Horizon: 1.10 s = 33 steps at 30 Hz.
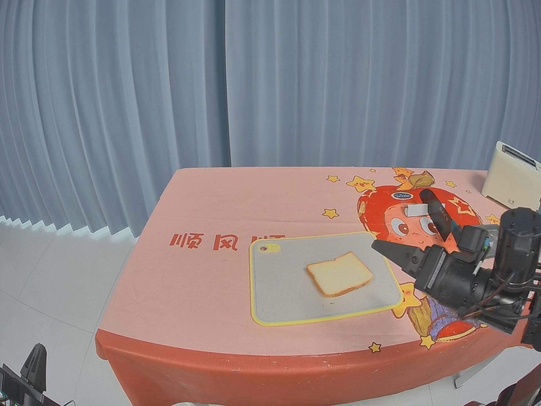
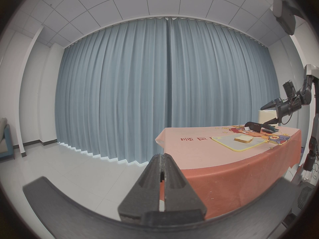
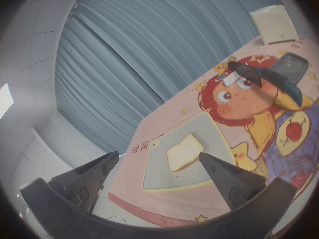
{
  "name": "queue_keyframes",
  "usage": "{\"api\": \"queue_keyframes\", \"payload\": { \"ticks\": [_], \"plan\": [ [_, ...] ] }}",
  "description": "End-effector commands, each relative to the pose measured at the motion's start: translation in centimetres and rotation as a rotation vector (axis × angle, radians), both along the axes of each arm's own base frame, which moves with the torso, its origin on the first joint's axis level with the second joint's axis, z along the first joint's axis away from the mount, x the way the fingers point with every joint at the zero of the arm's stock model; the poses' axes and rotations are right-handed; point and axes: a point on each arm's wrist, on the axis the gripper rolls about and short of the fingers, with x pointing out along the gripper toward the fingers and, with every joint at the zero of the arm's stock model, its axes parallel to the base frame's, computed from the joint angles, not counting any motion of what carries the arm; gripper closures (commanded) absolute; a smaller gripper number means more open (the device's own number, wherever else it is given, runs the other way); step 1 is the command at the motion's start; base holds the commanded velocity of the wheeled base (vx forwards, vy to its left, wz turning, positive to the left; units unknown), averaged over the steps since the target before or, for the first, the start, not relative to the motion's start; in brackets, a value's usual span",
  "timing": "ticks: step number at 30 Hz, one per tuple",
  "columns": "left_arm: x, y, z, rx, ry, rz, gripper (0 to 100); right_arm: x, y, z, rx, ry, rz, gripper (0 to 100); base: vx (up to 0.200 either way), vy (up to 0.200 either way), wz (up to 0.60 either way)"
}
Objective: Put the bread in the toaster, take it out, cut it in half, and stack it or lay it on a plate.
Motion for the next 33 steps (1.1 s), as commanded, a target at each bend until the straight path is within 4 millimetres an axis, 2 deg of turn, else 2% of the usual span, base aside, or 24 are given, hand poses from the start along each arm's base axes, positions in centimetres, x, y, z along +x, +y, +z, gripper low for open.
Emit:
{"api": "queue_keyframes", "payload": {
  "ticks": [1, 2, 3, 6, 12, 15, 18, 21, 24, 27, 28, 30, 33],
  "plan": [
    [0.0, 0.0, -0.5, 0.000, 0.001, 0.001, 100, -2.1, -3.0, 1.7, 0.005, -0.116, 0.000, 0, 0.000, 0.000, 0.00],
    [0.0, 0.0, -0.5, 0.000, 0.001, 0.001, 100, -2.2, -3.1, 1.7, 0.003, -0.119, 0.002, 0, 0.000, 0.000, 0.00],
    [0.0, 0.0, -0.5, 0.000, 0.001, 0.001, 100, -2.1, -4.5, 2.1, -0.035, -0.170, -0.015, 0, 0.000, 0.000, 0.00],
    [0.0, 0.0, -0.5, 0.000, 0.001, 0.001, 100, -1.9, -6.2, 2.9, -0.082, -0.250, -0.039, 0, 0.000, 0.000, 0.00],
    [0.0, 0.0, -0.5, 0.000, 0.001, 0.001, 100, -2.7, -8.2, 5.5, -0.004, -0.431, -0.056, 0, 0.000, 0.000, 0.00],
    [0.0, 0.0, -0.5, 0.000, 0.001, 0.001, 100, -2.6, -8.8, 6.1, 0.008, -0.464, -0.057, 0, 0.000, 0.000, 0.00],
    [0.0, 0.0, -0.5, 0.001, 0.001, 0.001, 100, -2.2, -9.2, 7.5, 0.010, -0.516, -0.069, 0, 0.000, 0.000, 0.00],
    [0.0, 0.0, -0.5, 0.000, 0.001, 0.001, 100, -1.4, -9.4, 10.6, 0.031, -0.607, -0.089, 0, 0.000, 0.000, 0.00],
    [0.0, 0.0, -0.5, 0.000, 0.001, 0.001, 100, -0.9, -9.6, 12.0, -0.003, -0.652, -0.100, 0, 0.000, 0.000, 0.00],
    [0.0, 0.0, -0.5, 0.000, 0.001, 0.001, 100, 0.0, -10.4, 11.8, -0.082, -0.652, -0.142, 0, 0.000, 0.000, 0.00],
    [0.0, 0.0, -0.5, 0.001, 0.001, -0.001, 100, 0.5, -11.8, 11.3, -0.168, -0.648, -0.207, 0, 0.000, 0.000, 0.00],
    [0.0, 0.0, -0.5, -0.002, 0.001, 0.002, 100, 0.9, -13.0, 11.1, -0.270, -0.661, -0.257, 0, 0.000, 0.000, 0.00],
    [0.0, 0.0, -0.5, 0.001, 0.001, 0.001, 100, 0.9, -13.3, 10.0, -0.380, -0.650, -0.244, 0, 0.000, 0.000, 0.00]
  ]
}}
